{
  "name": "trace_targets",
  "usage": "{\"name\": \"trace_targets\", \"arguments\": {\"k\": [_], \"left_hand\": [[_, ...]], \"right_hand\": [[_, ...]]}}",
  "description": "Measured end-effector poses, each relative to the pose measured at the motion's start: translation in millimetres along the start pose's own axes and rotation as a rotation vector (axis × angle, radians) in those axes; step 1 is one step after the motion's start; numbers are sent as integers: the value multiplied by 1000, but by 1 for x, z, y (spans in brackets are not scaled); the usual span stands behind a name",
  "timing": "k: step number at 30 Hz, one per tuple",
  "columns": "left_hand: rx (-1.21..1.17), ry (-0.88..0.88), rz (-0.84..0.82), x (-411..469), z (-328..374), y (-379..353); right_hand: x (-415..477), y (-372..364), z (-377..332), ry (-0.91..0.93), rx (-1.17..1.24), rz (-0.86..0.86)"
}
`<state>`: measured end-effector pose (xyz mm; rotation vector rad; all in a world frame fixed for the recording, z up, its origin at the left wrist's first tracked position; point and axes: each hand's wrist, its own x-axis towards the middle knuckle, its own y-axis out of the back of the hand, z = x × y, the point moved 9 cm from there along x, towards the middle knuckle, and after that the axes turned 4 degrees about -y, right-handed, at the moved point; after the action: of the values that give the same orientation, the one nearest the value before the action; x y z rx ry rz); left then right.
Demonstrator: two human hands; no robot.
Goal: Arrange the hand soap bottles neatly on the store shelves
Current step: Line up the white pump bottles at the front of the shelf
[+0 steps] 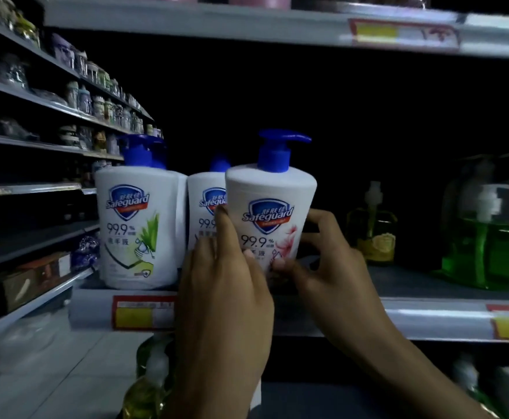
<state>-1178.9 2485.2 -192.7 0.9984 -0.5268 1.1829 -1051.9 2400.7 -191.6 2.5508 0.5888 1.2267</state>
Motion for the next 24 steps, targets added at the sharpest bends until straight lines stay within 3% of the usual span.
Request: {"name": "trace_targets", "arguments": {"k": [5, 9, 13, 15, 19, 24], "left_hand": [[112, 14, -36, 4, -12, 7], [72, 6, -30, 1, -20, 16], [65, -75, 176, -5, -36, 44], [81, -29, 278, -6, -57, 58], [92, 124, 192, -4, -98, 60], [236, 58, 94, -2, -105, 52]], "right_hand": [[7, -22, -4, -33, -18, -65], [8, -31, -6, -60, -47, -75], [5, -35, -12, -53, -131, -52], [2, -42, -18, -35, -192, -66], [-1, -48, -25, -8, -272, -51], [-4, -54, -33, 30, -338, -31]]}}
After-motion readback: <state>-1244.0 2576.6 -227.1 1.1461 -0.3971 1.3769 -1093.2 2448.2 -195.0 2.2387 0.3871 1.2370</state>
